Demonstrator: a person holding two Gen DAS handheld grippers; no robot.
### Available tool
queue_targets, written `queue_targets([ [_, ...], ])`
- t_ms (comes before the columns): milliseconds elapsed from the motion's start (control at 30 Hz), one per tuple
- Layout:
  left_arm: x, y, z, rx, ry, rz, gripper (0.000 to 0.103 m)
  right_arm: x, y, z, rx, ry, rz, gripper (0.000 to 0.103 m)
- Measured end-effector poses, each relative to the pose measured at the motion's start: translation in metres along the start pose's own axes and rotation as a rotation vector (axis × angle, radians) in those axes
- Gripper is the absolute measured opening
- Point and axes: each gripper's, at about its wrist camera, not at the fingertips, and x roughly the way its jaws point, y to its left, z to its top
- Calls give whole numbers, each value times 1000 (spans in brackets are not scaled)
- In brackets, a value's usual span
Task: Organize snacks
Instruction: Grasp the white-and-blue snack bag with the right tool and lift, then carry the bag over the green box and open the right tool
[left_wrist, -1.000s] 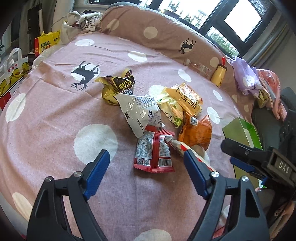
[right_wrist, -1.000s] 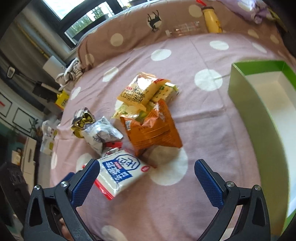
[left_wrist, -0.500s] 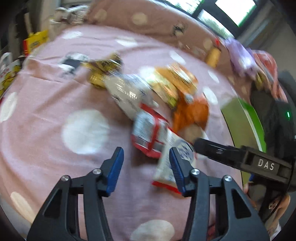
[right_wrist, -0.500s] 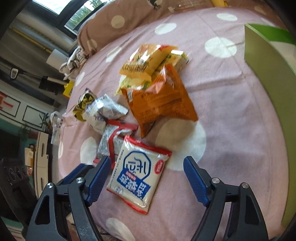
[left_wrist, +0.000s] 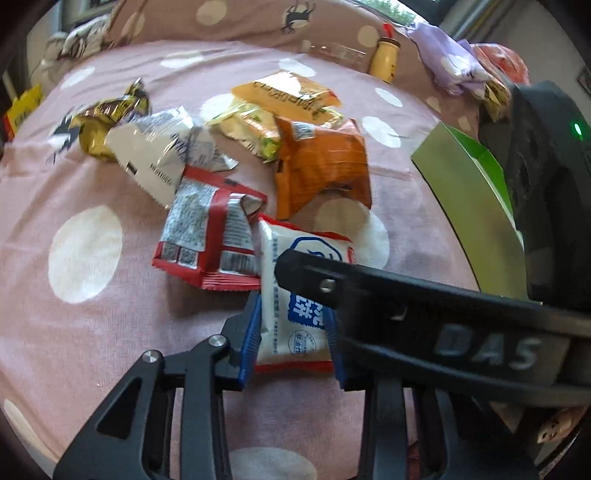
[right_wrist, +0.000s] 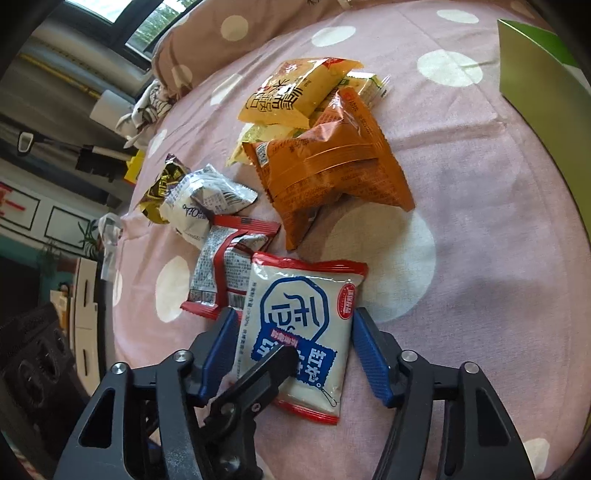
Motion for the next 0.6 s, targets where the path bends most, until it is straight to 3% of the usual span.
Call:
queue_targets([
  [200, -14, -11, 7, 21, -80, 10, 31, -15, 0, -1, 10, -50, -4, 58],
  [600, -48, -90, 35, 183, -256, -74, 33, -116, -15, 4, -4, -367, -46, 58],
])
